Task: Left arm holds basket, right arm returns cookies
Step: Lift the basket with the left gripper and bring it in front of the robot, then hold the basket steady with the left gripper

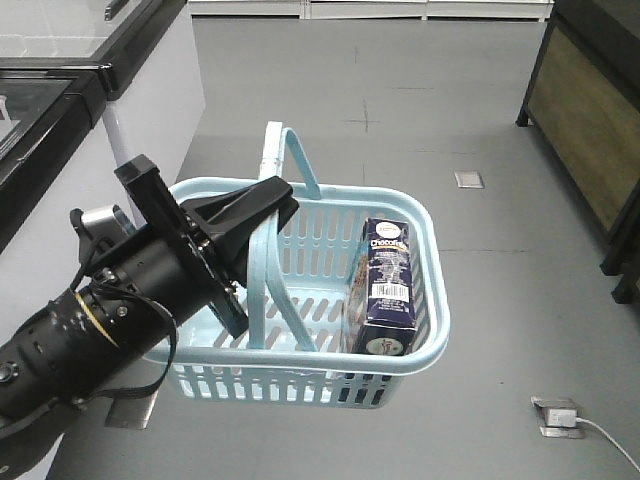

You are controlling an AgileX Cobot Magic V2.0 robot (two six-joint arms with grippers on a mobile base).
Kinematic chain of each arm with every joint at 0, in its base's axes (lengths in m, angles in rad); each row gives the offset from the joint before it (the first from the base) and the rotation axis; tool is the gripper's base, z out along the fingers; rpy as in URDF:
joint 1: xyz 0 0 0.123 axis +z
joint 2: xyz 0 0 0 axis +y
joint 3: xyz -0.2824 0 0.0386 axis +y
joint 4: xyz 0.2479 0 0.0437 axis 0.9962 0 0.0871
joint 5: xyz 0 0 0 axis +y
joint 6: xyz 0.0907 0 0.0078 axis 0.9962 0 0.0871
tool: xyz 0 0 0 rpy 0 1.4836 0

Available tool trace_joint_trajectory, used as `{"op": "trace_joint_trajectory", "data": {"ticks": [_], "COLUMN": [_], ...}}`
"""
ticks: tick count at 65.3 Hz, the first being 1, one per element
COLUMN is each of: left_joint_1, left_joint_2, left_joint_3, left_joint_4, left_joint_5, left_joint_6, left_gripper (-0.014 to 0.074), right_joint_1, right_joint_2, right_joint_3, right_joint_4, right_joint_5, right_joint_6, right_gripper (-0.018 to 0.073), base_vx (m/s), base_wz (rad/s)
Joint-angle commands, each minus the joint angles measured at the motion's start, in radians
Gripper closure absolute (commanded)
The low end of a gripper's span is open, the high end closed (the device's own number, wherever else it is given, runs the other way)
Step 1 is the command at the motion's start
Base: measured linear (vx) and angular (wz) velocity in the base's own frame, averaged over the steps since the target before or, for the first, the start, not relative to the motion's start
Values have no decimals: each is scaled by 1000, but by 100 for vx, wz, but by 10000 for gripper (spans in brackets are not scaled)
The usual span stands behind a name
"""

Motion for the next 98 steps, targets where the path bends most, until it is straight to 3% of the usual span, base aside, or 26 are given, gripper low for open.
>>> {"op": "trace_joint_trajectory", "data": {"ticks": [1, 19, 37, 98], "left_joint_1": [-26, -76, -126, -135], "left_joint_2": [-44, -44, -44, -44], "left_joint_3": [-22, 41, 77, 78], "left_joint_4": [-56, -175, -218, -202], "left_joint_5": [-149, -219, -262, -271], "left_joint_6": [6, 69, 100, 117], "left_gripper": [599, 599, 599, 599], "right_joint_1": [-5, -5, -5, -5], "right_joint_2": [-9, -9, -9, -9], "right_joint_3": [18, 18, 18, 18], "right_joint_4": [-3, -3, -3, -3], "right_joint_5": [-76, -76, -76, -76], "right_joint_6": [-9, -9, -9, -9], "right_gripper": [566, 566, 566, 566], "base_vx": [0, 0, 0, 0], "base_wz": [0, 0, 0, 0]}}
